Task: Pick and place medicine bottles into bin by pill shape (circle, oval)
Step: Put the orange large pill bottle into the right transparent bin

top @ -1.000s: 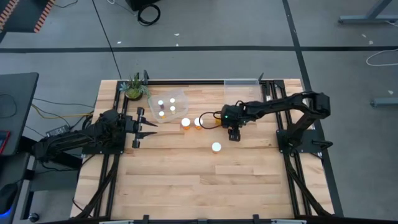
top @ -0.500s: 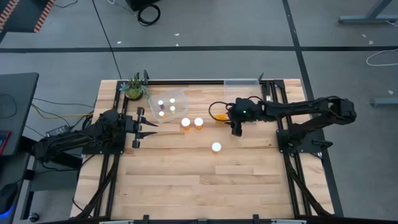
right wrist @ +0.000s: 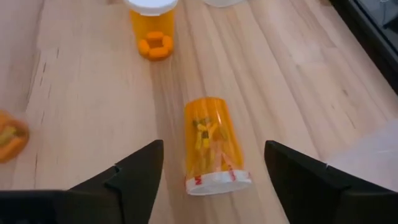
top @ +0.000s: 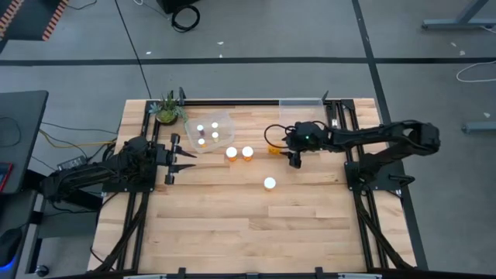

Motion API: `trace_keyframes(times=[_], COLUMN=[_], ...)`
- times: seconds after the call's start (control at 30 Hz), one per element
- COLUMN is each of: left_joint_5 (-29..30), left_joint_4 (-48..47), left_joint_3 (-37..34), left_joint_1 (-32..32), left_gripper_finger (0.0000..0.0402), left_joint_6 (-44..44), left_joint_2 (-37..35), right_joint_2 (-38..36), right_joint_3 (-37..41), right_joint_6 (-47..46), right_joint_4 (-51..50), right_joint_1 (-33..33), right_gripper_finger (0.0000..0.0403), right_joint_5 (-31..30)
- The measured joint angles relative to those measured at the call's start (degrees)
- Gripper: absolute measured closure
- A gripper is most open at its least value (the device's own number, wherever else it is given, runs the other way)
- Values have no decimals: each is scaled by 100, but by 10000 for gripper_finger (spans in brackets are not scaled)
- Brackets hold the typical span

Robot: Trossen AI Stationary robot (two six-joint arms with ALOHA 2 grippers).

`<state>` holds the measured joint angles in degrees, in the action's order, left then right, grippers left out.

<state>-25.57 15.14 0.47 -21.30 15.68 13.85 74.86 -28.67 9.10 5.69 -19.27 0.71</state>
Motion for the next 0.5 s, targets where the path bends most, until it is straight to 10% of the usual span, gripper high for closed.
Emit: trace_keyframes(times=[0.5], left_joint_5=[-2], left_joint_4=[0], left_joint_3=[0], left_joint_1=[0], left_gripper_finger=[261], left_joint_6=[0], left_joint_2=[0], right_joint_2=[614], right_joint_3=[0], right_joint_6=[140], right_joint_4=[483], right_joint_1=[-24], right_gripper_finger=[87], right_joint_5=[-4])
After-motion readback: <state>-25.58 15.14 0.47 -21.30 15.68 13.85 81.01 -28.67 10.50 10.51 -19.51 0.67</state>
